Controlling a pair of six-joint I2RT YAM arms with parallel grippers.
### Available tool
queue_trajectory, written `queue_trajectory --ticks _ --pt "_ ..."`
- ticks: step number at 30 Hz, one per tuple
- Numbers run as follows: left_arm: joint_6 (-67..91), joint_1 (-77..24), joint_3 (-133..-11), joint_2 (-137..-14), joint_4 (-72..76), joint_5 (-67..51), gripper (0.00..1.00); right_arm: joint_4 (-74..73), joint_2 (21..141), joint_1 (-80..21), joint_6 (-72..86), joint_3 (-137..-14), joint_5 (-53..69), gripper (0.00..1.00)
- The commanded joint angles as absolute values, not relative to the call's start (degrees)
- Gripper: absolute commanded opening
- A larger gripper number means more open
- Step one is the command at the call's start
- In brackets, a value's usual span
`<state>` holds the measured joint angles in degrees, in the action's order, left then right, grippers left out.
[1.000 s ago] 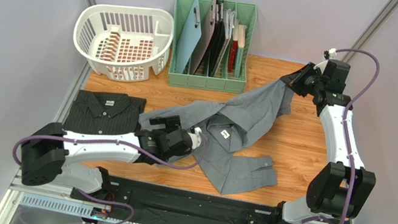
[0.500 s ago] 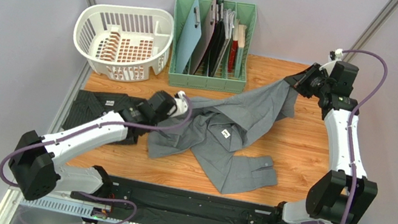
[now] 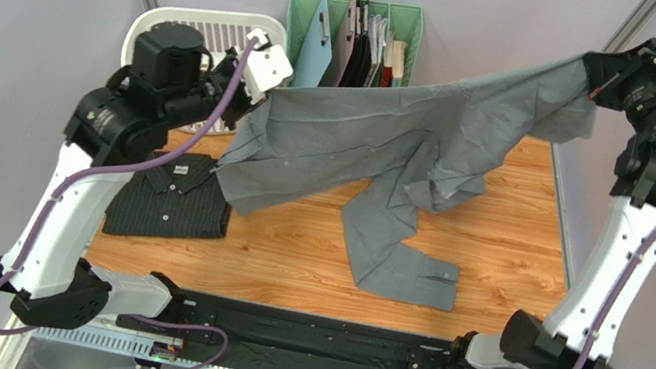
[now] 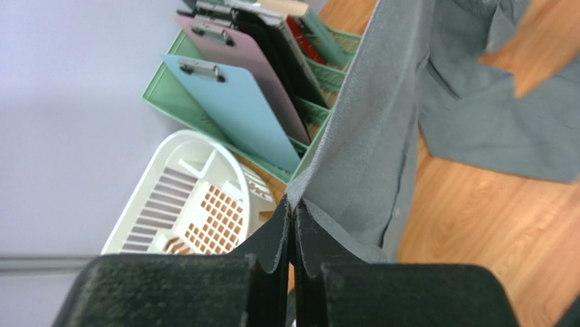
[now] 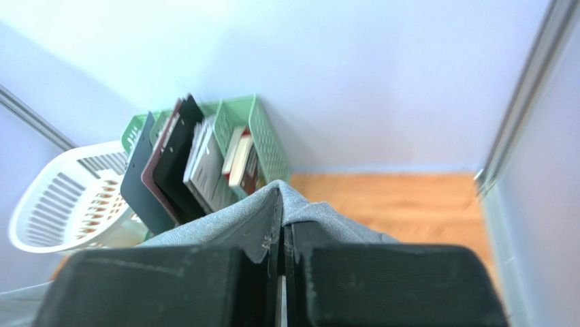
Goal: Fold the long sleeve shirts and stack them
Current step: Flatten the shirt out
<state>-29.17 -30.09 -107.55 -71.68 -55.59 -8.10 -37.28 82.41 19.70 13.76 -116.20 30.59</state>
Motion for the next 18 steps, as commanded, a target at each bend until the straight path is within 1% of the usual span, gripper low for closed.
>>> queue_trajectory --ticks 1,3,5,9,12,14,15,16,17,18 --pt "-29.2 -29.8 -115.7 -71.5 -68.4 -16.0 0.0 -38.2 72.5 20.2 2.6 -118.0 27.9 0.0" --pt "-29.0 -29.7 -117.3 -69.7 -68.3 -16.7 0.0 -36.1 67.3 20.2 0.2 -115.4 21.6 0.0" --pt "-27.4 -29.7 -117.6 -67.7 -65.4 -16.3 0.0 -32.8 64.5 20.1 -2.7 -113.2 15.2 0.0" --pt "-23.8 -29.7 -118.5 -69.4 -64.3 -14.5 0.0 -28.9 62.4 20.2 -4.0 -108.6 13.3 0.0" --pt "-21.6 -29.7 -116.8 -73.7 -64.4 -12.8 0.0 -27.1 65.2 20.1 -2.0 -104.5 16.8 0.0" --pt "-20.6 -29.4 -115.7 -78.4 -64.5 -10.7 0.0 -25.8 70.4 20.1 -0.4 -103.4 19.2 0.0" --pt "-20.4 -28.6 -115.1 -79.9 -63.6 -11.8 0.0 -24.9 72.4 20.2 1.7 -103.6 19.9 0.0" --pt "-19.7 -26.3 -114.6 -81.2 -60.5 -12.6 0.0 -23.7 75.2 19.8 2.8 -104.2 20.6 0.0" --pt "-17.8 -25.0 -115.1 -84.2 -58.8 -13.3 0.0 -23.6 81.1 19.6 3.8 -109.0 20.3 0.0" --pt "-17.1 -22.9 -118.5 -86.2 -57.7 -15.4 0.0 -23.6 84.8 19.6 5.1 -112.1 20.2 0.0"
